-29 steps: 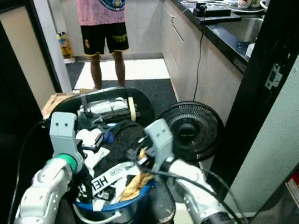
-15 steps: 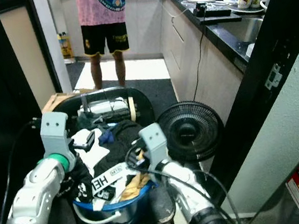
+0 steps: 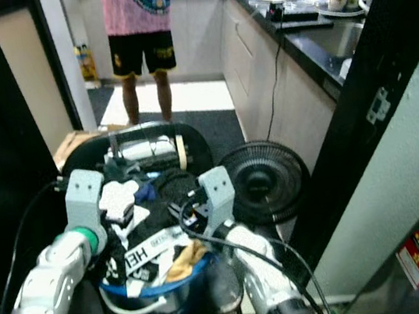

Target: Clothes washing

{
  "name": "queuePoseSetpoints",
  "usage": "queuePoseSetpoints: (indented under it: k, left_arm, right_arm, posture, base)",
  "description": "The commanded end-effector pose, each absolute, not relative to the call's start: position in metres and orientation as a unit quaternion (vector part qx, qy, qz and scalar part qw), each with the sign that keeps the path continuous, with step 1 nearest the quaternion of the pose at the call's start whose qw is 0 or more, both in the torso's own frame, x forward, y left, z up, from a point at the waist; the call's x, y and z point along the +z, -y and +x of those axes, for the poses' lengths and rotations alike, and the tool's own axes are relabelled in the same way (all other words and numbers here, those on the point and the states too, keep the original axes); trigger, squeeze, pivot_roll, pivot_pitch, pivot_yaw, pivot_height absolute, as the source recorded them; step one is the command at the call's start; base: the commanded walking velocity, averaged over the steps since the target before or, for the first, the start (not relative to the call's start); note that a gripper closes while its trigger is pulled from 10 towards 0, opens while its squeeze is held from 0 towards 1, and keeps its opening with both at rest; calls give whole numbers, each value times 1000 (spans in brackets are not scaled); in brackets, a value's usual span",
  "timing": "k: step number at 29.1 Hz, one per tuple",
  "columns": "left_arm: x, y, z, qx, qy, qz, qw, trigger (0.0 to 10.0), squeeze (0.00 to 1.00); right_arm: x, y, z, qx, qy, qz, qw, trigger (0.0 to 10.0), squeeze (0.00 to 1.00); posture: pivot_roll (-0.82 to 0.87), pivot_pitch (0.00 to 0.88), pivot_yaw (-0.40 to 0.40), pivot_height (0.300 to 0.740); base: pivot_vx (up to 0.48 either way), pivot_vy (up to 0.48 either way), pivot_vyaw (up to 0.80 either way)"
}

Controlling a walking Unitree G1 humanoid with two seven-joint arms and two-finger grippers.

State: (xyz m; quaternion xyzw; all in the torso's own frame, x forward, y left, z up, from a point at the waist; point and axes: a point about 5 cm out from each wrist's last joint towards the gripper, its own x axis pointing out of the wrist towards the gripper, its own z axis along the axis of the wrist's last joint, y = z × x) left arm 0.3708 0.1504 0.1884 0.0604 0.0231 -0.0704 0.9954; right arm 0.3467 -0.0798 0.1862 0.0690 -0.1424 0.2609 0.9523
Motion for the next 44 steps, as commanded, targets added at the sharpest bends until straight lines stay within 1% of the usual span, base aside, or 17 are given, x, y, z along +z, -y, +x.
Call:
queuePoseSetpoints:
  k: [1, 2, 5, 7, 9, 10, 14, 15, 16, 17, 19, 20, 22, 30, 35, 38, 44]
  left_arm:
    - [188, -151, 372, -66, -21, 53, 996, 10000, 0]
    - [191, -154, 372, -62, -14, 55, 996, 10000, 0]
    - [192, -155, 371, -61, -12, 58, 996, 10000, 0]
    - [192, -154, 370, -69, -4, 58, 996, 10000, 0]
    - [192, -153, 369, -72, -3, 59, 996, 10000, 0]
    - [192, -152, 369, -76, -1, 61, 995, 10000, 0]
    - [191, -151, 369, -79, -2, 62, 995, 10000, 0]
    - [190, -149, 369, -82, -3, 63, 995, 10000, 0]
    - [190, -149, 369, -82, -3, 63, 995, 10000, 0]
    - [189, -148, 369, -84, -3, 64, 994, 10000, 0]
    - [189, -148, 369, -84, -3, 64, 994, 10000, 0]
    - [189, -147, 369, -85, -3, 64, 994, 10000, 0]
    - [189, -147, 370, -86, -4, 65, 994, 10000, 0]
    - [185, -146, 368, -104, -13, 64, 992, 10000, 0]
    - [178, -144, 366, -120, -38, 73, 989, 10000, 0]
    - [169, -147, 367, -117, -89, 76, 986, 10000, 0]
    - [169, -144, 368, -127, -101, 77, 984, 10000, 0]
  right_arm:
    - [194, 93, 349, 215, 171, 75, 959, 10000, 0]
    - [204, 113, 353, 160, 191, 77, 965, 10000, 0]
    - [206, 131, 355, 133, 191, 64, 971, 10000, 0]
    - [195, 147, 353, 142, 161, 42, 976, 10000, 0]
    - [188, 151, 350, 158, 145, 31, 976, 10000, 0]
    - [183, 152, 346, 181, 136, 23, 974, 10000, 0]
    - [176, 152, 342, 204, 122, 20, 971, 10000, 0]
    - [170, 150, 334, 240, 111, 43, 963, 10000, 0]
    - [170, 150, 334, 240, 111, 43, 963, 10000, 0]
    - [166, 147, 326, 274, 106, 71, 953, 10000, 0]
    - [166, 147, 326, 274, 106, 71, 953, 10000, 0]
    - [165, 145, 318, 307, 102, 99, 941, 10000, 0]
    - [164, 143, 312, 329, 103, 107, 933, 10000, 0]
    - [155, 151, 305, 342, 83, 95, 931, 10000, 0]
    - [152, 152, 305, 343, 78, 90, 932, 10000, 0]
    - [151, 150, 303, 346, 70, 98, 930, 10000, 0]
    - [151, 149, 301, 352, 64, 101, 928, 10000, 0]
  posture:
    - [-9, 62, -24, 740]
    - [-6, 67, -22, 740]
    - [-6, 68, -21, 740]
    - [-9, 70, -20, 740]
    - [-9, 70, -20, 740]
    - [-13, 73, -17, 740]
    - [-15, 75, -13, 740]
    - [-17, 76, -8, 740]
    - [-17, 76, -8, 740]
    - [-20, 76, -5, 740]
    - [-20, 76, -5, 740]
    - [-18, 76, -3, 740]
    - [-18, 77, -2, 740]
    - [-14, 81, -6, 740]
    - [-14, 83, -4, 740]
    - [-7, 91, -8, 740]
    - [-7, 108, -8, 740]
  base:
    - [0, 0, 0]
    - [0, 0, 0]
    - [0, 0, 0]
    - [0, 0, 0]
    - [0, 0, 0]
    - [0, 0, 0]
    - [0, 0, 0]
    - [0, 0, 0]
    - [0, 0, 0]
    - [0, 0, 0]
    - [0, 0, 0]
    - [0, 0, 0]
    - [0, 0, 0]
    - [0, 0, 0]
    - [0, 0, 0]
    - [0, 0, 0]
    - [0, 0, 0]
